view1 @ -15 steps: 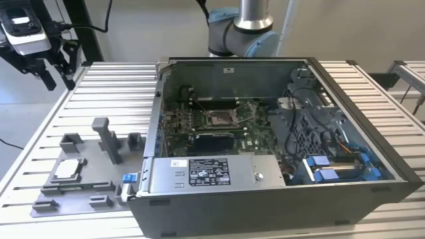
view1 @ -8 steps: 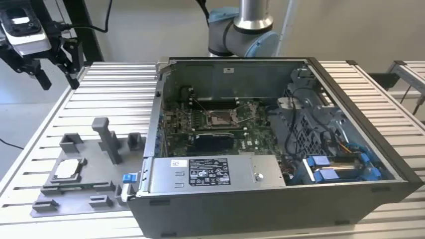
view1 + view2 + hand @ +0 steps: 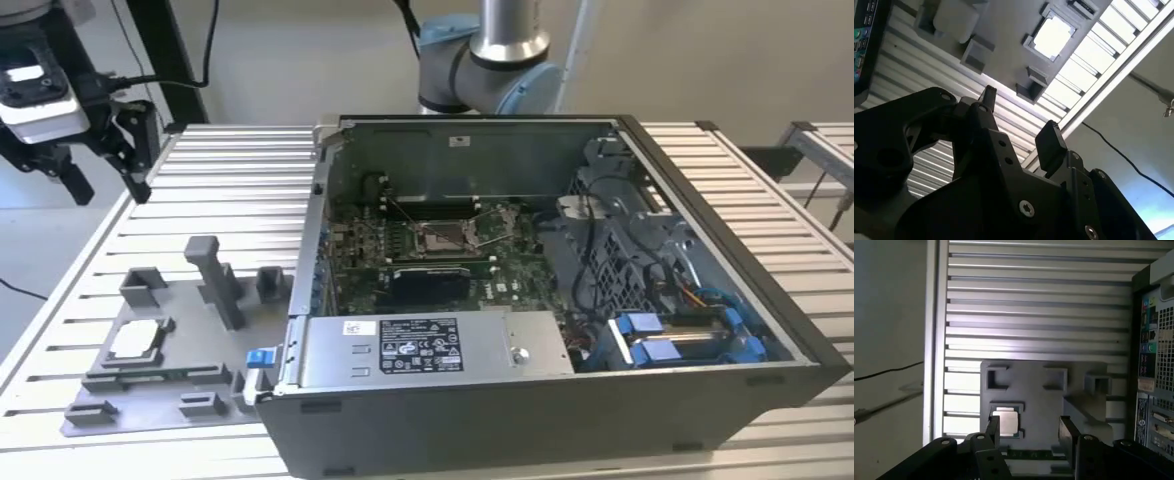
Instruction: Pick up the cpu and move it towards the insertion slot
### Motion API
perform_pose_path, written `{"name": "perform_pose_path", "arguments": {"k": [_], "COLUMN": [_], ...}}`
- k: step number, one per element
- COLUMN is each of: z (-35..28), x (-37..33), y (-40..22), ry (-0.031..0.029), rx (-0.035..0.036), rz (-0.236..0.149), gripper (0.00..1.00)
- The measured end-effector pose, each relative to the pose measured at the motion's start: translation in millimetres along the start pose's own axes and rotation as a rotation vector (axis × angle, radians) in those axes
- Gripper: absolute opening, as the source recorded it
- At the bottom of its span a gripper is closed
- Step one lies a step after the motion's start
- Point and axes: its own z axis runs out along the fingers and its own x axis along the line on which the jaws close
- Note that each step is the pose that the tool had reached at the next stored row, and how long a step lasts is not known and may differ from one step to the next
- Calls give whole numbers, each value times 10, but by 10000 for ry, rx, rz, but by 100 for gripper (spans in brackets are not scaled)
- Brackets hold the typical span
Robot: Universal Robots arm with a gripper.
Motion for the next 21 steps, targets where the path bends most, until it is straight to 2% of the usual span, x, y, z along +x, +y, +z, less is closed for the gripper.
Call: {"name": "perform_pose_path", "arguments": {"k": [2, 4, 7, 9, 21], "z": [26, 52, 99, 135, 350], "x": [20, 62, 183, 222, 237], "y": [-74, -121, -133, -135, -145], "ry": [1, -1, 0, -1, 7], "rx": [1, 1, 11, 16, 20], "rz": [1, 1, 1, 0, -206], "gripper": [0, 0, 0, 0, 0]}}
